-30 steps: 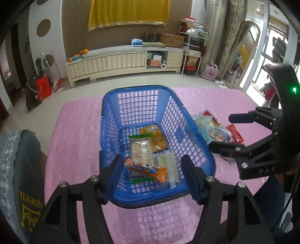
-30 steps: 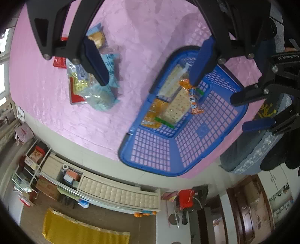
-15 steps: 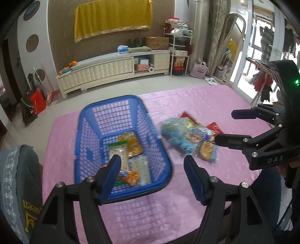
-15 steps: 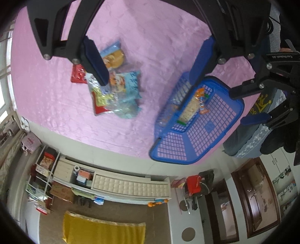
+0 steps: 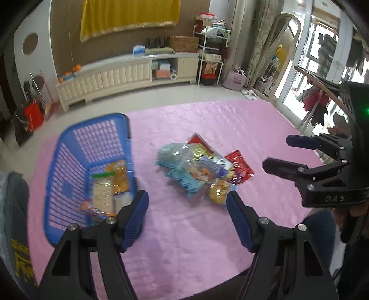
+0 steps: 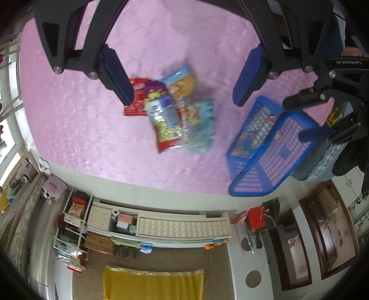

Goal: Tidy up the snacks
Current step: 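Move both tools back from the basket to the remaining snack pile, then grasp the light-blue cartoon snack bag with the left tool and lift it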

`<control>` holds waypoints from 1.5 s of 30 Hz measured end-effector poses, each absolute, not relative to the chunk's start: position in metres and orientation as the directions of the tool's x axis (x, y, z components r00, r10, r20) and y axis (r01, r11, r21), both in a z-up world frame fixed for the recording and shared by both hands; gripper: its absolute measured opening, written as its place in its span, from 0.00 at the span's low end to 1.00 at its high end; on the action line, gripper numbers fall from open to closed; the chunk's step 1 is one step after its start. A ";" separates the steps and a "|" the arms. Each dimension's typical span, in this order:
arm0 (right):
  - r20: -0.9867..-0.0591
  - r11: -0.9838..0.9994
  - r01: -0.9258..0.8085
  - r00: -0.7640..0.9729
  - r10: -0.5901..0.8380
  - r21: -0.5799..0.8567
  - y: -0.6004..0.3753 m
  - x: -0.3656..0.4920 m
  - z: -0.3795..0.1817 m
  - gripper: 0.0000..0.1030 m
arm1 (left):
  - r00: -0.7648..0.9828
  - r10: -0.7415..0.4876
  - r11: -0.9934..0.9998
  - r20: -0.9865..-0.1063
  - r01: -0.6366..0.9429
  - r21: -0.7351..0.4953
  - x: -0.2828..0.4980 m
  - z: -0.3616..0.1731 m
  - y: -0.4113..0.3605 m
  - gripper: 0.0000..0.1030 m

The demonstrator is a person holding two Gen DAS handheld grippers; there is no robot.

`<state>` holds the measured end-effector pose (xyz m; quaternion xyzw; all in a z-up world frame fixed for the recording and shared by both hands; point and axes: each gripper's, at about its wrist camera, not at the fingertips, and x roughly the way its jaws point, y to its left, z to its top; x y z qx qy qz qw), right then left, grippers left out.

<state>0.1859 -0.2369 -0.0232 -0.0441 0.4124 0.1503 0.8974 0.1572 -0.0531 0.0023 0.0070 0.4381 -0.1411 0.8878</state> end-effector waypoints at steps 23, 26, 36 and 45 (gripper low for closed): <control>-0.836 0.955 -0.260 0.486 0.255 0.141 -0.291 0.295 -0.104 0.87 | 0.385 -0.174 0.985 -0.906 0.049 -0.168 0.270 -0.082 -0.098 0.66; -0.844 0.955 -0.268 0.475 0.248 0.130 -0.291 0.302 -0.113 0.87 | 0.349 -0.192 0.980 -0.917 0.011 -0.201 0.282 -0.094 -0.096 0.66; -0.862 0.950 -0.273 0.433 0.263 0.153 -0.290 0.323 -0.129 0.87 | 0.274 -0.195 0.971 -0.942 -0.079 -0.224 0.306 -0.133 -0.100 0.68; -0.885 0.956 -0.255 0.397 0.242 0.147 -0.291 0.337 -0.142 0.87 | 0.254 -0.146 0.980 -0.956 -0.098 -0.176 0.318 -0.141 -0.104 0.74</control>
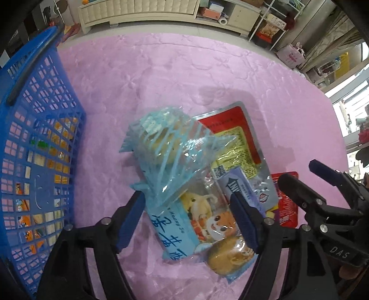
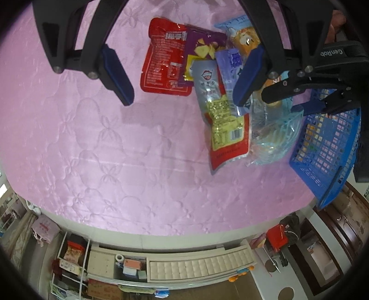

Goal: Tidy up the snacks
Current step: 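Grasp the light-blue cartoon snack bag with the left tool and lift it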

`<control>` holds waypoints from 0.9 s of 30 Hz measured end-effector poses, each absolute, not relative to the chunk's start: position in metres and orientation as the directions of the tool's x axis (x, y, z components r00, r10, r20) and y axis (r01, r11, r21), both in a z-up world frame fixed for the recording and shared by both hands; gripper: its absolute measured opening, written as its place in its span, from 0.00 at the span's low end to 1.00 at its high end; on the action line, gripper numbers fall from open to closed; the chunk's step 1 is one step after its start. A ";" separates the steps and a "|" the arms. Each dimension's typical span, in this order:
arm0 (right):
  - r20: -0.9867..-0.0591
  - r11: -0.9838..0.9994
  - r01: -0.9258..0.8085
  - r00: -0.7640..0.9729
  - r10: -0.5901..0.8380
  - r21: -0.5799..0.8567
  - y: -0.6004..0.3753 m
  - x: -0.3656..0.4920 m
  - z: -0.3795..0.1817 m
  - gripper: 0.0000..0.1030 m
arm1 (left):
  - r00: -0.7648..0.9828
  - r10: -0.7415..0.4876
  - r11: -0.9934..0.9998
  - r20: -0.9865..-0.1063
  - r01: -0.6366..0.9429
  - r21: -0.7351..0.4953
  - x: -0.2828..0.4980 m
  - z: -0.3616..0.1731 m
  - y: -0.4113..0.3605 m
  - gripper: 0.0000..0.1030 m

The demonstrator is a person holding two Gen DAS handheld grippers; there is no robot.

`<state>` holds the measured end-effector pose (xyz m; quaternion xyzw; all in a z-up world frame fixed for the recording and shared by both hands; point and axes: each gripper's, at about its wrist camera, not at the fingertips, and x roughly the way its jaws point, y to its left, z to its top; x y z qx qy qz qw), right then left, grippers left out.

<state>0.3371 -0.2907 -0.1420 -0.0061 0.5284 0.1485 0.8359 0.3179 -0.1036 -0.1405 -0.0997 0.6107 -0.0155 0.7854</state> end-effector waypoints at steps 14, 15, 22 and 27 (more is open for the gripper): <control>-0.900 0.958 -0.266 0.384 0.207 0.107 -0.293 0.336 -0.149 0.87 | 0.202 -0.185 0.973 -0.962 -0.099 -0.208 0.325 -0.159 -0.116 0.66; -0.900 0.958 -0.268 0.384 0.206 0.105 -0.292 0.335 -0.149 0.87 | 0.201 -0.173 0.978 -0.964 -0.085 -0.193 0.325 -0.158 -0.121 0.64; -0.905 0.954 -0.288 0.378 0.197 0.087 -0.293 0.325 -0.144 0.87 | 0.200 -0.174 0.983 -0.964 -0.020 -0.182 0.306 -0.156 -0.137 0.61; -0.898 0.945 -0.304 0.374 0.231 0.117 -0.298 0.312 -0.137 0.87 | 0.247 -0.216 0.976 -0.945 0.038 -0.213 0.283 -0.137 -0.139 0.61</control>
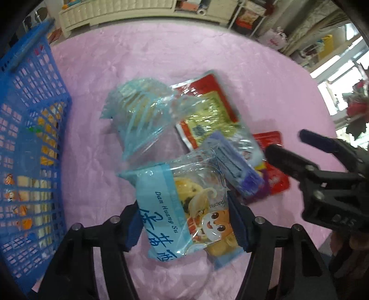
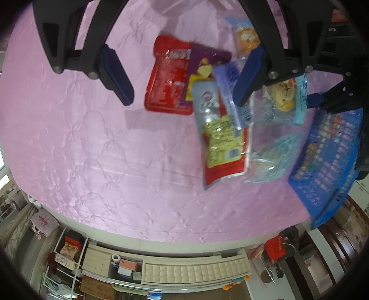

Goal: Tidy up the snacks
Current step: 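Grasp the light-blue cartoon snack bag with the left tool and lift it, then drop the cartoon bag into the basket with the left tool while the right tool grasps the blue-striped bag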

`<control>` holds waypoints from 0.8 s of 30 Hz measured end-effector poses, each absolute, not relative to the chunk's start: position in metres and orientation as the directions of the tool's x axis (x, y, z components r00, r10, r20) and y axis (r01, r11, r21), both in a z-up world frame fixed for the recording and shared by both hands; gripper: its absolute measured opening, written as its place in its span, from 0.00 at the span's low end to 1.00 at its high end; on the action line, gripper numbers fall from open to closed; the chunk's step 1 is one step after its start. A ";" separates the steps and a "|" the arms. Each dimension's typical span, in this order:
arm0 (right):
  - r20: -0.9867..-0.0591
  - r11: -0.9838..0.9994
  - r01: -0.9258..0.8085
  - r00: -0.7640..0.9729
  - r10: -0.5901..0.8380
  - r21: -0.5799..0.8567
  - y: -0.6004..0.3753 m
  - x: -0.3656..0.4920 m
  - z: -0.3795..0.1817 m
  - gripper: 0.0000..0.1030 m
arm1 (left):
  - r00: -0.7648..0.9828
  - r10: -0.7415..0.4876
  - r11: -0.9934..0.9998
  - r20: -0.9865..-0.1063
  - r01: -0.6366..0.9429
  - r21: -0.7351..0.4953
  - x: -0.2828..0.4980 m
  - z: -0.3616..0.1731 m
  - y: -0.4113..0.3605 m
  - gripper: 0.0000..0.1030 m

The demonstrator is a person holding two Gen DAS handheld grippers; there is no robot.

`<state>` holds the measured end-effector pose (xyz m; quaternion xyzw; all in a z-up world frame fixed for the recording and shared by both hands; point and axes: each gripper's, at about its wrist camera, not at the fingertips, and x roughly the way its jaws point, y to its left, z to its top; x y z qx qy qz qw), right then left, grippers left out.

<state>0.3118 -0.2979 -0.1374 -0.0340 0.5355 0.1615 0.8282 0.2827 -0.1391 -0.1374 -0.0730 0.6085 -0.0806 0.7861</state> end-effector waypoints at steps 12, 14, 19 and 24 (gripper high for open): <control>-0.886 0.935 -0.314 0.368 0.282 0.167 -0.263 0.302 -0.102 0.87 | 0.419 -0.236 0.972 -0.877 0.118 -0.205 0.259 -0.063 -0.098 0.61; -0.885 0.928 -0.339 0.370 0.282 0.155 -0.249 0.304 -0.096 0.87 | 0.444 -0.247 0.969 -0.861 0.124 -0.214 0.255 -0.052 -0.082 0.61; -0.893 0.917 -0.374 0.352 0.281 0.141 -0.215 0.315 -0.095 0.87 | 0.519 -0.248 0.969 -0.818 0.126 -0.214 0.250 -0.024 -0.031 0.61; -0.908 0.911 -0.403 0.342 0.241 0.090 -0.183 0.327 -0.106 0.87 | 0.550 -0.205 0.978 -0.810 0.075 -0.196 0.238 -0.013 0.014 0.61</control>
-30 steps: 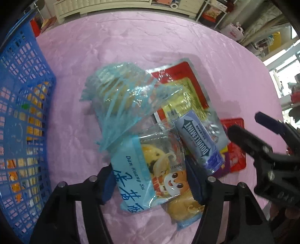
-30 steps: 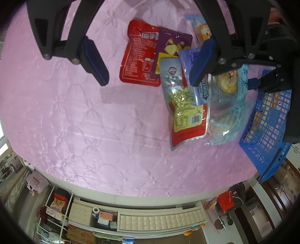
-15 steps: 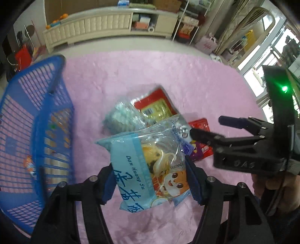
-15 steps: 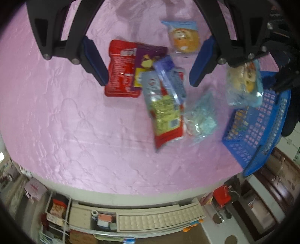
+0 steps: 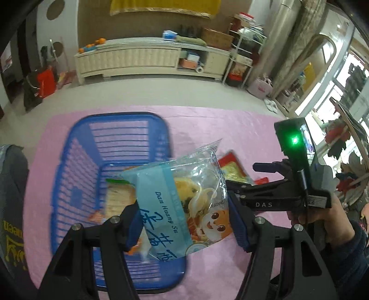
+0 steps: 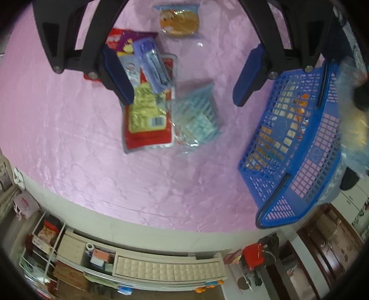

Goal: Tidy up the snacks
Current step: 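Drop the cartoon bag into the basket with the left tool while the right tool grasps the blue-striped bag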

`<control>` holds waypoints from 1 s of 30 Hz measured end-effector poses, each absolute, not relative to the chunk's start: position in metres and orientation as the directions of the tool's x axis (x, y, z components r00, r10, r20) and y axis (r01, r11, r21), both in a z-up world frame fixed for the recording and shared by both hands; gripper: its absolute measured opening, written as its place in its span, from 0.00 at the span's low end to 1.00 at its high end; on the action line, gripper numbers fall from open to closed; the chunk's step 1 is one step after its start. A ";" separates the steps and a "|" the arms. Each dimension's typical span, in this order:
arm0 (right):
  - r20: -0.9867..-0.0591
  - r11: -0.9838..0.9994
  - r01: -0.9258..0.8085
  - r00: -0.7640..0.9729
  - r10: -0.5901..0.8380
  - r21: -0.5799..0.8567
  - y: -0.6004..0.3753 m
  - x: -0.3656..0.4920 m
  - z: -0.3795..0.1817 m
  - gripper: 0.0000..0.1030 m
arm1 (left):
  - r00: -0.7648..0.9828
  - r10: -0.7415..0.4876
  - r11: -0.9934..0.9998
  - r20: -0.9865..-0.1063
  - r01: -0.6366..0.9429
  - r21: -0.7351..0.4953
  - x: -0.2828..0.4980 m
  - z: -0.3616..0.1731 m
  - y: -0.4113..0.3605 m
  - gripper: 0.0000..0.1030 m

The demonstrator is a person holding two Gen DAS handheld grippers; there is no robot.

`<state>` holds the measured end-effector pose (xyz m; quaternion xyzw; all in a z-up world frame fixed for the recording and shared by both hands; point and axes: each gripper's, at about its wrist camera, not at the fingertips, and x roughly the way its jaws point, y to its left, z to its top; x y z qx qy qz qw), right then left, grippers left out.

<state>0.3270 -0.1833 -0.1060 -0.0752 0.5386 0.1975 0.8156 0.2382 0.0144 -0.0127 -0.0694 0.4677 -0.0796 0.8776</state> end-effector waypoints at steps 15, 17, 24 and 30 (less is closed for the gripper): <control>-0.933 0.888 -0.456 0.341 0.117 -0.055 -0.137 0.351 -0.159 0.87 | 0.472 -0.087 0.995 -0.877 -0.002 -0.099 0.269 -0.051 0.078 0.61; -0.933 0.884 -0.463 0.343 0.110 -0.067 -0.136 0.353 -0.162 0.87 | 0.458 -0.099 0.993 -0.883 -0.010 -0.116 0.275 -0.056 0.083 0.61; -0.940 0.876 -0.476 0.327 0.094 -0.078 -0.137 0.363 -0.176 0.77 | 0.421 -0.087 0.996 -0.903 0.011 -0.091 0.294 -0.073 0.087 0.64; -0.943 0.874 -0.485 0.308 0.123 -0.045 -0.141 0.366 -0.182 0.71 | 0.428 -0.063 0.998 -0.902 0.043 -0.049 0.299 -0.076 0.082 0.67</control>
